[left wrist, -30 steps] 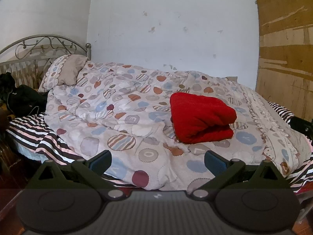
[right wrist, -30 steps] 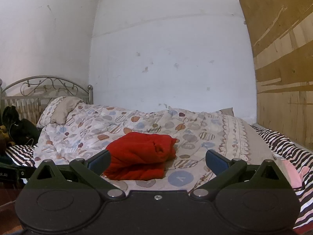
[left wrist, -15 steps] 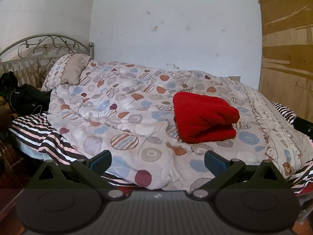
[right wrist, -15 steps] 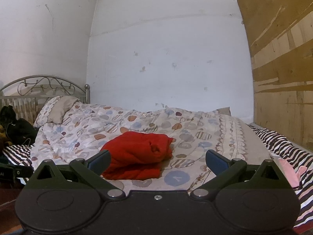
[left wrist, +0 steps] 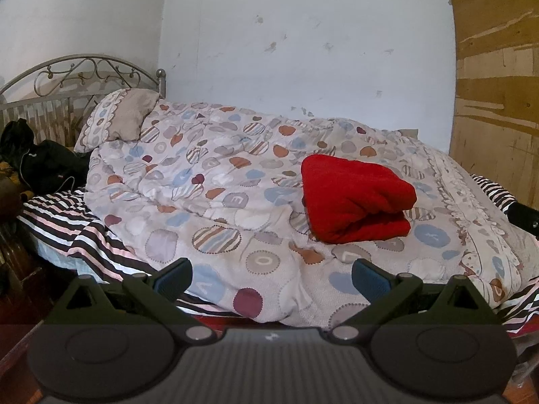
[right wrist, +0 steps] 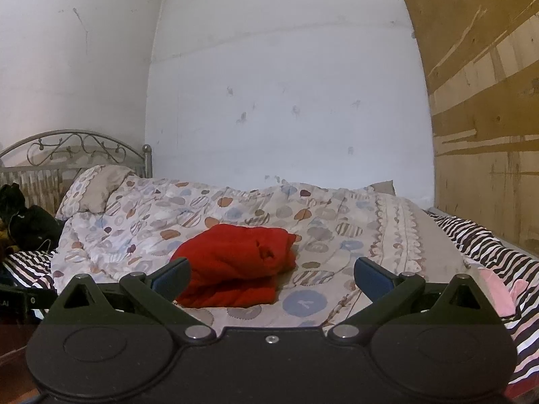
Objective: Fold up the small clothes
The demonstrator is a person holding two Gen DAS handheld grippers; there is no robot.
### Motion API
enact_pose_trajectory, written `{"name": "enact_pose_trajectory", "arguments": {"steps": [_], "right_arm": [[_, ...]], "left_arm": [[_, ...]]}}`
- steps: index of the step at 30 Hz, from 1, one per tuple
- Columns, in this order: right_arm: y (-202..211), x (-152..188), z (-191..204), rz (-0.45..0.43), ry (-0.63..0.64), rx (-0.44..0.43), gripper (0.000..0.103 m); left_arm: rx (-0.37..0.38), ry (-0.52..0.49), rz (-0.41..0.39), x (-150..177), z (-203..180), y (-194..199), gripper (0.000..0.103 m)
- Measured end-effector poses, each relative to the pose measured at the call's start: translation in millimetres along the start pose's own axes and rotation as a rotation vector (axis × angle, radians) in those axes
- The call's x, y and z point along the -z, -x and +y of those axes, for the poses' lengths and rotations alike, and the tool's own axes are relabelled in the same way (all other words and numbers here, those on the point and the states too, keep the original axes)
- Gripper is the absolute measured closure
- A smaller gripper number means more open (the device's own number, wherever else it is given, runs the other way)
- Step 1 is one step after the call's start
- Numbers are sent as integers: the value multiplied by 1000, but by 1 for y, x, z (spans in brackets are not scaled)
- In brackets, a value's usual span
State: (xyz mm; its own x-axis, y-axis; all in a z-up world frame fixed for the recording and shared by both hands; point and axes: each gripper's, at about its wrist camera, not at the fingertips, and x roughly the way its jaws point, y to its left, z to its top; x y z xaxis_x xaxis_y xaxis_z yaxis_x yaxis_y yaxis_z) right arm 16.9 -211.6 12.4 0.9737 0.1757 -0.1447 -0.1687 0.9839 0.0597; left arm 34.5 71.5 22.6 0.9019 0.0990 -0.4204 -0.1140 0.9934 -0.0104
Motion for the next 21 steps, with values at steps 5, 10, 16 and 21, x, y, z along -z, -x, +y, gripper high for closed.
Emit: {"name": "enact_pose_trajectory", "arguments": {"steps": [5,10,16,21], "right_arm": [[0,0,2,8,2,-4,0],[-1,0,4,12,0,-4,0],[-1,0,4,13,3,-4,0],[-3,2,5,20,8,-2,0]], "left_arm": [[9,-8,6,1,-1,-1,0],[-16,-7,38,0,-6,-3,0],[-133,-94,11,-1,-19,-4,0],[-125,-103,6,-3,-21,-4,0]]}}
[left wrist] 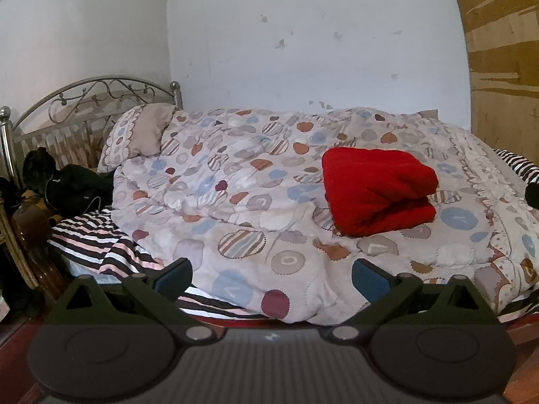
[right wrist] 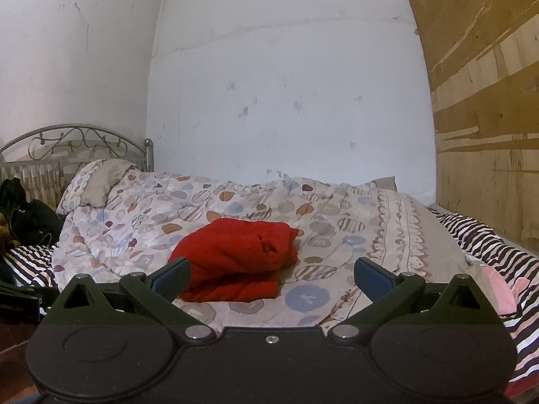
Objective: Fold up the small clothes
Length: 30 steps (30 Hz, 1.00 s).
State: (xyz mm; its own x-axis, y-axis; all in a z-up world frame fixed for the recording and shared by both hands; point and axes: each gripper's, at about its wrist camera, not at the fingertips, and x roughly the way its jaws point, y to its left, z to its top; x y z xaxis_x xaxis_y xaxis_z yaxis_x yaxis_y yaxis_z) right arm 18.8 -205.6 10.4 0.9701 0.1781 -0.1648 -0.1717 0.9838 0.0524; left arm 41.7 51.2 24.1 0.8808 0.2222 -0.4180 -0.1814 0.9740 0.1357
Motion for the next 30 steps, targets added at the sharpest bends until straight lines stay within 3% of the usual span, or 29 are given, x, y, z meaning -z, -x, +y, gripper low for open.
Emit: {"name": "enact_pose_trajectory", "arguments": {"steps": [30], "right_arm": [[-2,5,3,25,13,-4,0]], "left_arm": [[-5,39,-10,-2,11,1,0]]}}
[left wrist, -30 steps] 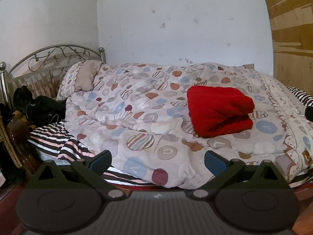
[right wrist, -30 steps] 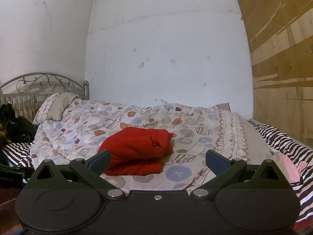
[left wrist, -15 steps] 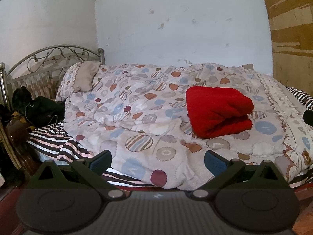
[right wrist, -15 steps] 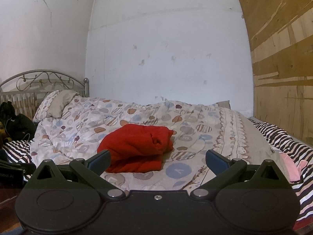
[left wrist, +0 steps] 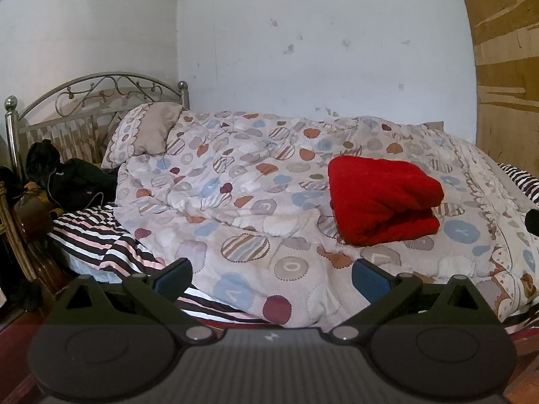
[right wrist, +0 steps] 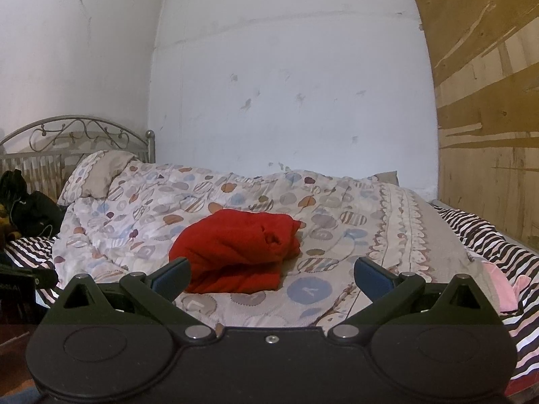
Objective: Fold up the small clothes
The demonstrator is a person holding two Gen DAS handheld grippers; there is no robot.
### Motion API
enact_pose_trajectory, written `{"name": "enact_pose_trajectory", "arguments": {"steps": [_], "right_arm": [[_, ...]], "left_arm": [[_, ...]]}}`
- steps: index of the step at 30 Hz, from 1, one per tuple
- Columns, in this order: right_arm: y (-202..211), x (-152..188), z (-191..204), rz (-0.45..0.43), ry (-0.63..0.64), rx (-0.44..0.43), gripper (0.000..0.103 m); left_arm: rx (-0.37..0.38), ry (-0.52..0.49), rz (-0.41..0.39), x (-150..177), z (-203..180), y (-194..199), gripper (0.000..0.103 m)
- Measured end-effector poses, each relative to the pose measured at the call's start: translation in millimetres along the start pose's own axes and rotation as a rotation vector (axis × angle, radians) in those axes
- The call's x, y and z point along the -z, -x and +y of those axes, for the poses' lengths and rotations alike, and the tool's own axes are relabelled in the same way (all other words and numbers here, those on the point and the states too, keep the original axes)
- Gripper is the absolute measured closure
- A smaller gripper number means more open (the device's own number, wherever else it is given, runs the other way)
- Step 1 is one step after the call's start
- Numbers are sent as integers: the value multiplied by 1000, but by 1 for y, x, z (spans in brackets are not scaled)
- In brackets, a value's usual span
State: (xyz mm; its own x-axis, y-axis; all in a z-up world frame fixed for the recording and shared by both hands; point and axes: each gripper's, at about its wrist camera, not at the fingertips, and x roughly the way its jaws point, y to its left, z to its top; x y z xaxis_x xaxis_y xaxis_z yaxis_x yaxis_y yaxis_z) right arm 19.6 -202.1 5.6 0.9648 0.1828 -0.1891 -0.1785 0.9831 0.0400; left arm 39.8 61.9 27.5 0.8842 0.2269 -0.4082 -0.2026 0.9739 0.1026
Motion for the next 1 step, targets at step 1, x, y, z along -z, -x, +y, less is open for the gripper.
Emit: {"name": "enact_pose_trajectory", "arguments": {"steps": [1], "right_arm": [[0,0,0,1,0,0,0]], "left_arm": [[-2,0,4,-1,0,0,0]]}}
